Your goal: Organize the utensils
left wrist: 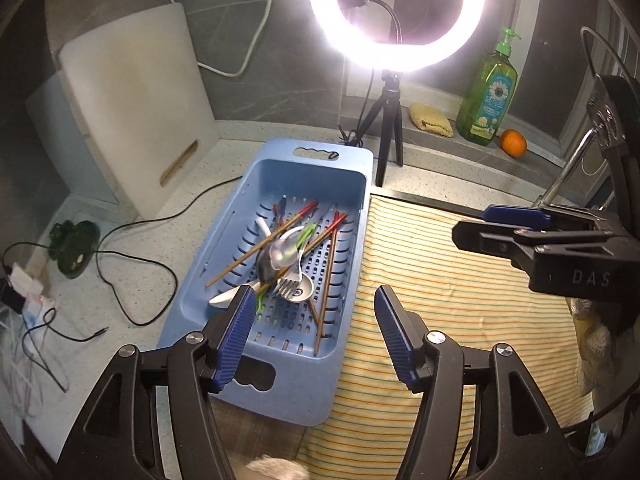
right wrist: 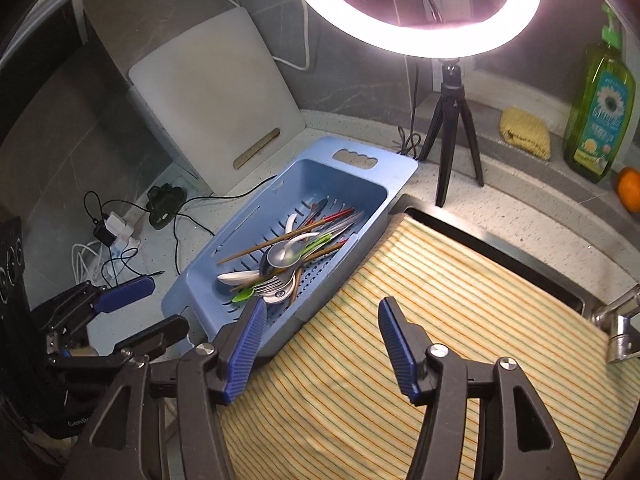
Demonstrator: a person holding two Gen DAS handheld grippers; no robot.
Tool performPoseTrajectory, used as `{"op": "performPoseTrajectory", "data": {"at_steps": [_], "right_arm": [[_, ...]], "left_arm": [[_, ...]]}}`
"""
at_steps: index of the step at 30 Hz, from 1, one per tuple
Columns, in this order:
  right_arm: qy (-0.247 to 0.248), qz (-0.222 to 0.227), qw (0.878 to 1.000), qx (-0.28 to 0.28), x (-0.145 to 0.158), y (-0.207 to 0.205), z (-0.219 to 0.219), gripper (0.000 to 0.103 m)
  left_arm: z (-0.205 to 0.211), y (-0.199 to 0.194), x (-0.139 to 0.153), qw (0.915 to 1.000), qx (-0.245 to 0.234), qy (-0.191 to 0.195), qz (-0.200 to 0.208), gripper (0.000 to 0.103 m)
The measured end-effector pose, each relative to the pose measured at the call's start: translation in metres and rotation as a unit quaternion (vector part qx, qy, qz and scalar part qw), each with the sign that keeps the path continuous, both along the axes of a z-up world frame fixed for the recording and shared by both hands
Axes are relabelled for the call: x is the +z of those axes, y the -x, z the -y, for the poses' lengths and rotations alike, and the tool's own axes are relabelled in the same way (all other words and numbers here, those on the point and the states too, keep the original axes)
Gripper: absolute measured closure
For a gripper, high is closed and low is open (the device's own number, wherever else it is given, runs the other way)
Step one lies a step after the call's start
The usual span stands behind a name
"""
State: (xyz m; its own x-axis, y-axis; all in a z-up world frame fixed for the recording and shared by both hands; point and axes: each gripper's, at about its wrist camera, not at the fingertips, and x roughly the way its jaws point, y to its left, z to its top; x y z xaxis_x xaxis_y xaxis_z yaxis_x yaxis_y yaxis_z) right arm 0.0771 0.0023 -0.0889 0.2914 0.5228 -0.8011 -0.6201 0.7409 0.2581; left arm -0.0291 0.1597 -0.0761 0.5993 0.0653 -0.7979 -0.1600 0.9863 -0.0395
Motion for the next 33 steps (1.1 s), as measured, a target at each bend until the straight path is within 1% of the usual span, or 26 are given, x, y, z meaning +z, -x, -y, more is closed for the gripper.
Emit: {"op": "performPoseTrajectory", "data": {"at_steps": [5,6,8,11,20,33], "right_arm": [[0.012,0.047,0.999,-0.006,0.009,0.014,0.009,0.04],[0.012,0.053,0.999,-0.009,0.011,0.017,0.012,0.039],[0.014,0.062,0.998,-0.014,0.014,0.02,0.016,0.037],[0.011,0.075,0.997,-0.021,0.019,0.023,0.023,0.034],[0.008,0.083,0.996,-0.037,0.023,0.025,0.038,0.033],[0.007,0.085,0.995,-0.045,0.023,0.021,0.041,0.033]], "left_arm": [[0.0,0.005,0.008,0.9998,0.015,0.004,0.012,0.04],[0.0,0.006,0.009,0.9997,0.017,0.002,0.014,0.036],[0.001,0.007,0.012,0.9995,0.025,0.001,0.019,0.032],[0.0,0.008,0.014,0.9993,0.03,0.005,0.022,0.032],[0.003,0.005,0.018,0.9993,0.026,0.01,0.025,0.032],[0.008,0.0,0.019,0.9996,0.015,0.005,0.023,0.032]]}}
